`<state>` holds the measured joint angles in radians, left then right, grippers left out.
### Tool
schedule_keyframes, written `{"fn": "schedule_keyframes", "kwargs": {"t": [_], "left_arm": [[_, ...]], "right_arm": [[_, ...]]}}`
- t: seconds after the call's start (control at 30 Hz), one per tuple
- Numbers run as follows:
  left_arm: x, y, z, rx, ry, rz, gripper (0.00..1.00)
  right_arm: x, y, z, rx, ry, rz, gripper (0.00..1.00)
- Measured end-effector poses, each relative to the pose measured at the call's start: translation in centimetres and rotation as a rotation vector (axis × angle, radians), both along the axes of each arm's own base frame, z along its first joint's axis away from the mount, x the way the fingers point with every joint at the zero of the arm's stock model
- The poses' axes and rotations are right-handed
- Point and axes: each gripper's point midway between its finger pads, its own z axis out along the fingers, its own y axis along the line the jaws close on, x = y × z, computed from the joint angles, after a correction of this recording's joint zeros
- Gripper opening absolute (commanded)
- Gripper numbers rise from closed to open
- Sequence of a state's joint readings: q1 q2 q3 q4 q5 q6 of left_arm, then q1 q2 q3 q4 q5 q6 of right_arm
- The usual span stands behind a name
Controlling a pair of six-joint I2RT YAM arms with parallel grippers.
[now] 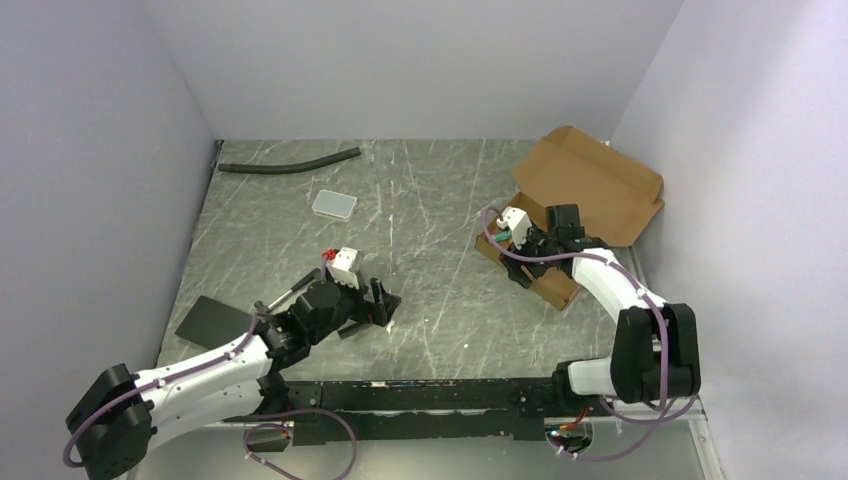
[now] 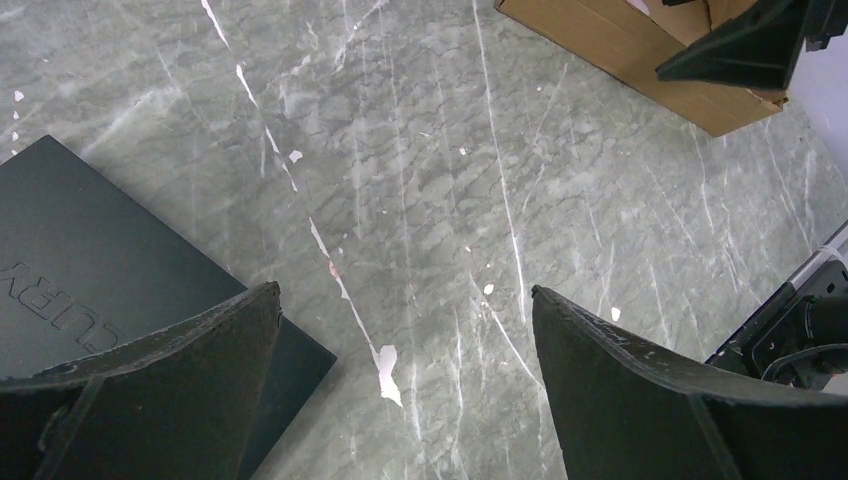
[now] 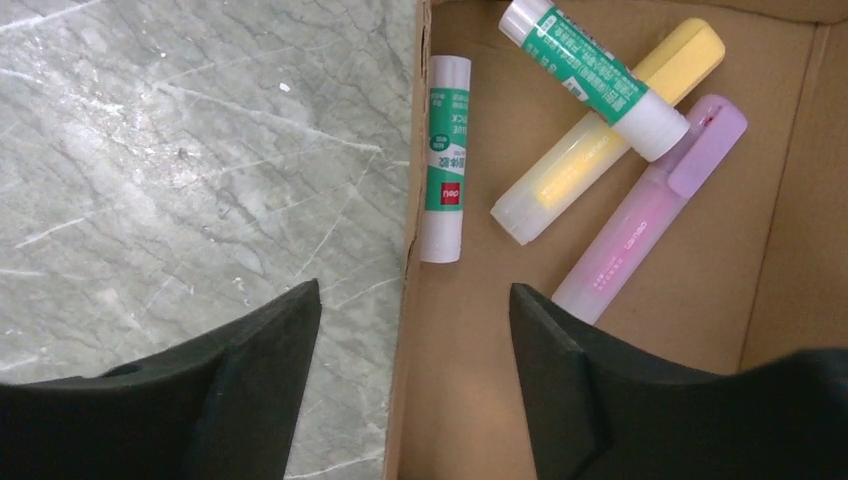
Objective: Fold the paper box
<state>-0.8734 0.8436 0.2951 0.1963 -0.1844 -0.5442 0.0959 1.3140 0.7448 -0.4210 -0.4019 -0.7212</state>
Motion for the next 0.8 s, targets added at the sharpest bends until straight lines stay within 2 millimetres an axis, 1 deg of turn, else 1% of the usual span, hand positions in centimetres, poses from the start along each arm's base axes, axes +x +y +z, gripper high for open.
{"fn": "schedule_keyframes", "kwargs": {"t": [0.13, 0.27, 0.33, 0.4, 0.5, 0.6, 0.73, 0.8], "left_arm": [[0.0, 0.0, 0.0, -0.001, 0.000, 0.000, 1.00], [0.0, 0.0, 0.0, 0.000, 0.000, 0.000, 0.99], [0.0, 0.0, 0.0, 0.000, 0.000, 0.000, 0.99], [0.0, 0.0, 0.0, 0.000, 0.000, 0.000, 0.99], [0.0, 0.0, 0.1, -0.002, -0.002, 0.002, 0.99], [0.0, 0.1, 0.3, -0.005, -0.007, 0.007, 0.99], [0.0, 0.5, 0.2, 0.002, -0.005, 0.016, 1.00], [0.0, 0.7, 0.1, 0.008, -0.001, 0.021, 1.00]], "right_arm": [[0.4, 0.4, -0.3, 0.003, 0.034, -0.001, 0.39], [0.4, 1.4, -1.0, -0.005, 0.092, 0.023, 0.17], [0.4, 1.8, -1.5, -0.019, 0.114, 0.036, 0.07], [0.4, 2.2, -1.8, -0.035, 0.129, 0.045, 0.00], [0.0, 3.4, -1.8, -0.051, 0.132, 0.083, 0.00], [-1.2, 5.9, -1.8, -0.058, 0.138, 0.175, 0.00], [-4.6, 10.6, -1.9, -0.050, 0.160, 0.372, 0.00], [-6.2, 12.5, -2.0, -0.049, 0.170, 0.463, 0.00]]}}
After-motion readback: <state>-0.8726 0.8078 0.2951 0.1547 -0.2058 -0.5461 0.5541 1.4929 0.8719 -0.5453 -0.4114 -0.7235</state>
